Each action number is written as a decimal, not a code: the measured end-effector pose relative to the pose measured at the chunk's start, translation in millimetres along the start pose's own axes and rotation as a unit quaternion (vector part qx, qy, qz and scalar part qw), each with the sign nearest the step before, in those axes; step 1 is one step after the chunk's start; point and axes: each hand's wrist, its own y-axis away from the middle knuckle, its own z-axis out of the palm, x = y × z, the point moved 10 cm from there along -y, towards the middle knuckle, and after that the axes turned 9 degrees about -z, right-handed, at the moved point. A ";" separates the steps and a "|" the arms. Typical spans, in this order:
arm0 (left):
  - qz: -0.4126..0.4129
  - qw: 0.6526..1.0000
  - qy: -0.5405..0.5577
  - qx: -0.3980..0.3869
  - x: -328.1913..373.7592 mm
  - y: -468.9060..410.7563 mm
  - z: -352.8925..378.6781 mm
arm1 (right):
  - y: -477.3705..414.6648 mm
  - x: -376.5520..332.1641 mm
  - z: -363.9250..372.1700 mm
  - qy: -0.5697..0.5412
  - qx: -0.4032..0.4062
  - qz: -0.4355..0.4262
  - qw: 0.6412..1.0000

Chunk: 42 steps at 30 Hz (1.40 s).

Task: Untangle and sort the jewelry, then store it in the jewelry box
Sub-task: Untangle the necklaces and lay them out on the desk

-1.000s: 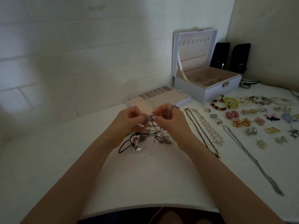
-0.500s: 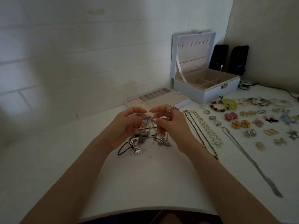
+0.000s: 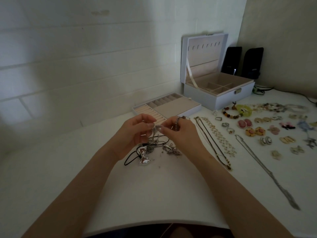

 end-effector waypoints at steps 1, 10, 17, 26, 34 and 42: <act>0.008 0.999 -0.022 0.022 1.4 0.2 -4.2 | -0.4 1.4 -2.6 -0.014 0.008 0.008 1.000; 0.049 0.972 -0.201 0.109 5.4 2.2 -12.2 | -0.2 -0.5 -0.5 -0.201 0.003 0.021 0.979; 0.023 0.993 -0.091 0.071 3.2 3.0 -7.8 | -0.4 2.9 -4.4 -0.104 0.007 0.009 0.995; 0.008 0.994 -0.076 0.072 1.1 1.9 -8.3 | 0.3 -1.1 -5.1 0.014 0.019 -0.028 0.999; 0.000 0.995 -0.080 0.060 0.4 3.9 -1.1 | -1.9 0.6 4.3 -0.054 -0.021 0.001 0.998; 0.050 0.993 -0.071 0.081 10.3 4.7 -11.5 | 1.1 7.5 5.3 -0.159 -0.020 0.057 0.986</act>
